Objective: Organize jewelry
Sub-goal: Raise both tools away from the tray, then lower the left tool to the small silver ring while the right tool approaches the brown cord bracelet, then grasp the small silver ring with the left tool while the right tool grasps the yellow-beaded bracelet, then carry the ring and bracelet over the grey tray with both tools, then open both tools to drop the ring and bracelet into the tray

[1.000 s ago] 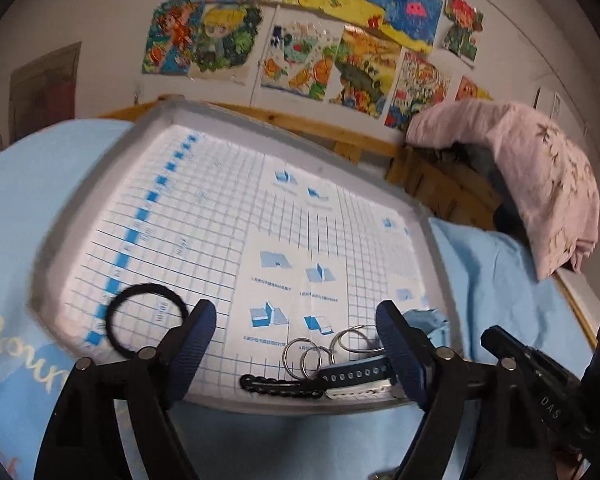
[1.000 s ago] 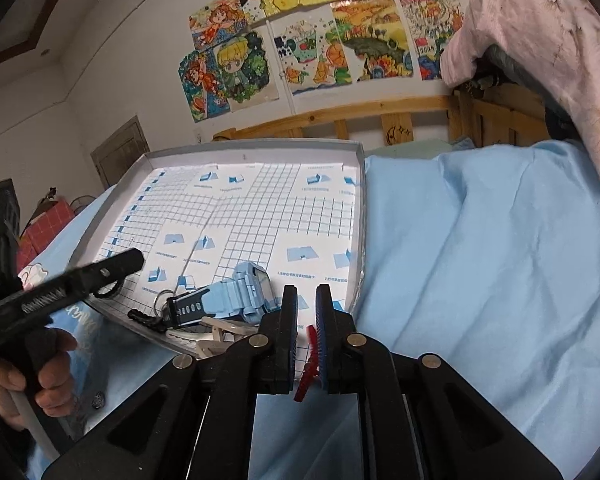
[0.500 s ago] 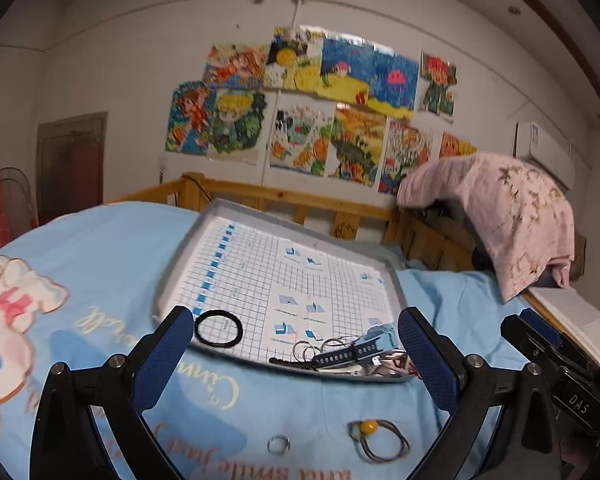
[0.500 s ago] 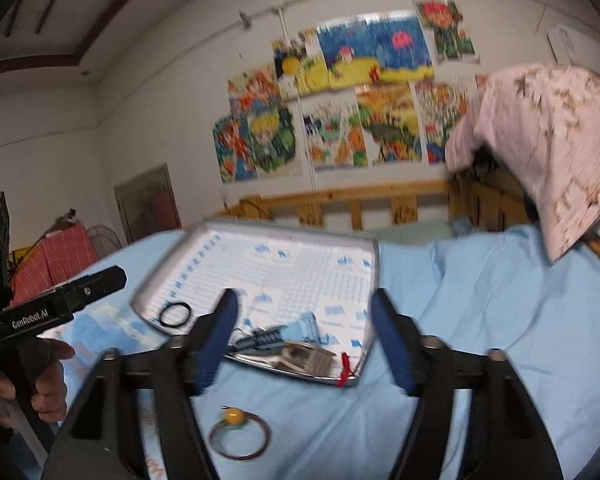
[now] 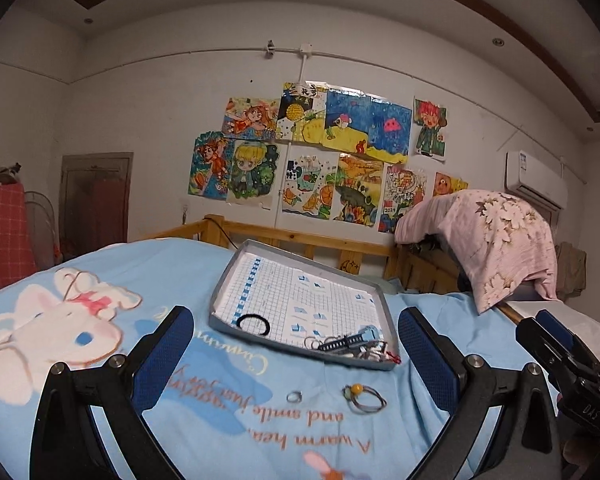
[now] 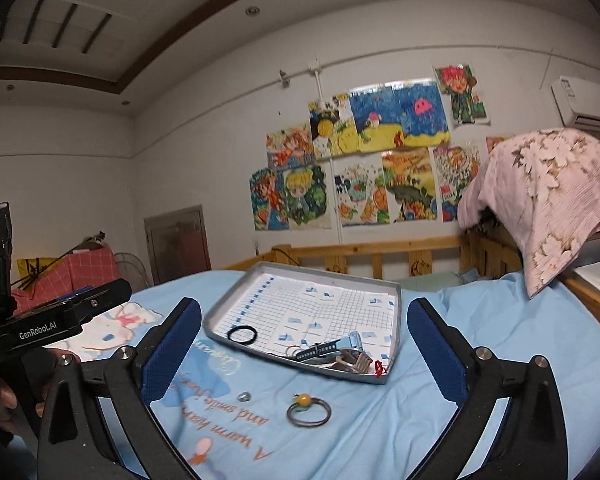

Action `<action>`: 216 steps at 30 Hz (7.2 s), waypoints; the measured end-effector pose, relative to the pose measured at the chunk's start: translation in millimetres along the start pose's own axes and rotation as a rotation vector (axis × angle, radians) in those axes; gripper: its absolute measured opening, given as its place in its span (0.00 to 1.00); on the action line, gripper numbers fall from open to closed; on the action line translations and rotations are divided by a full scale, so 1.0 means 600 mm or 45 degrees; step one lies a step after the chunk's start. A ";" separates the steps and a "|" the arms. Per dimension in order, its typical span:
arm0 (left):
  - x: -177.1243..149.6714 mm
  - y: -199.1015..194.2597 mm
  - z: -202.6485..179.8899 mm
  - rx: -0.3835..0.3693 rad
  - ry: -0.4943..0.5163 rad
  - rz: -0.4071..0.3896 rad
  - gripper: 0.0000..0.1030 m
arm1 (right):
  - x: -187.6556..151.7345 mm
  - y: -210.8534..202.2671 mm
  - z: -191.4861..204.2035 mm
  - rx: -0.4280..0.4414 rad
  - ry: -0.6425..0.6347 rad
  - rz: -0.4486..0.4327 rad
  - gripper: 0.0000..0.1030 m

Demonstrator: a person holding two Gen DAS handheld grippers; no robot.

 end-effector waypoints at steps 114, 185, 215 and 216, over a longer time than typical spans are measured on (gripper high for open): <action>-0.258 0.305 0.026 -0.201 0.142 0.675 0.72 | -0.258 0.284 -0.058 0.102 0.119 0.825 0.38; -0.178 0.321 0.009 -0.235 0.100 0.593 0.19 | -0.191 0.295 -0.052 0.149 0.160 0.550 0.04; -0.202 0.506 0.044 -0.067 0.097 0.610 0.19 | -0.251 0.457 -0.031 0.100 0.175 0.488 0.06; -0.200 0.507 0.047 -0.066 0.083 0.610 0.19 | -0.250 0.458 -0.031 0.095 0.176 0.487 0.09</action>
Point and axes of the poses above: each gripper's, at about its wrist camera, not at the fingertips, and y roughly the way its jaws point, z to its left, x to its top, the point moved 1 cm from there along y, roughly the way its jaws point, and after that the axes turned 11 degrees about -z, right-handed, at the moved point
